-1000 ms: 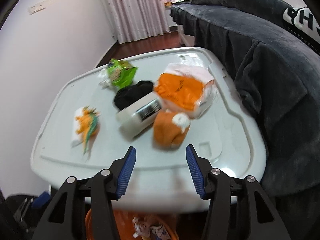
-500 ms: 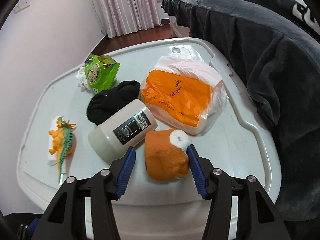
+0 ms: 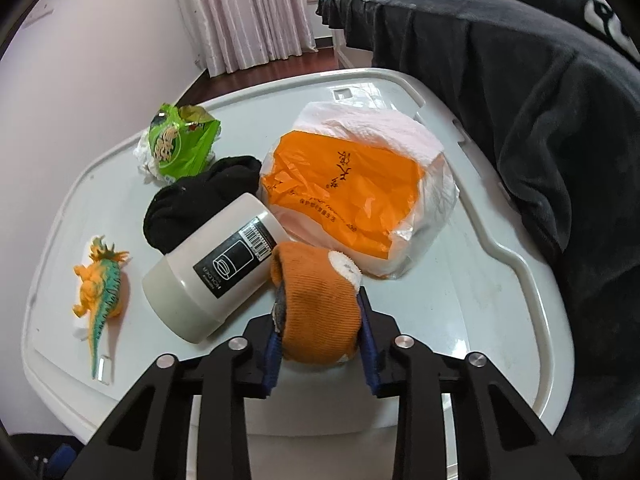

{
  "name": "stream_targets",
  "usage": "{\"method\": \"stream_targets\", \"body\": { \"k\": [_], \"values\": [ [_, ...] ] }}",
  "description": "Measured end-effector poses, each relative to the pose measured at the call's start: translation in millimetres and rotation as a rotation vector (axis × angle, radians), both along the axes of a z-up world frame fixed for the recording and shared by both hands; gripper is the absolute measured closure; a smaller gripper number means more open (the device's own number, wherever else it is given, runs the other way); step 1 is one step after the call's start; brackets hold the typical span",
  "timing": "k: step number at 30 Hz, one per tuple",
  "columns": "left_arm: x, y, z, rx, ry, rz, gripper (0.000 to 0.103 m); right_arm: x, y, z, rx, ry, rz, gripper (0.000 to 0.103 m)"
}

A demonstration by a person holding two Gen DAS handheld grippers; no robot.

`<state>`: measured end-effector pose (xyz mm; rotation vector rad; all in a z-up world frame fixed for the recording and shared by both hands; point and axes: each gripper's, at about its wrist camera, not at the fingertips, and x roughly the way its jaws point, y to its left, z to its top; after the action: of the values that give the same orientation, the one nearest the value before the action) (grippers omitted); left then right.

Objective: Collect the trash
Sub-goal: 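Grasp the orange toy dinosaur with the left tool while the right tool holds the sock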

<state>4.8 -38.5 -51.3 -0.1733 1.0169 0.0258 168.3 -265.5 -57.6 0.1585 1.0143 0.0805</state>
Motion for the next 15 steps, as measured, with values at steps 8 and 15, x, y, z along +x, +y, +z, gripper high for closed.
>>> {"method": "stream_targets", "body": {
  "k": [8, 15],
  "values": [
    [22, 1, 15, -0.005, -0.022, 0.024, 0.029, -28, -1, 24, 0.095, -0.056, 0.04, 0.073],
    [92, -17, 47, 0.014, -0.119, -0.013, 0.029, -32, 2, 38, 0.117, -0.112, 0.061, 0.073]
  ]
}}
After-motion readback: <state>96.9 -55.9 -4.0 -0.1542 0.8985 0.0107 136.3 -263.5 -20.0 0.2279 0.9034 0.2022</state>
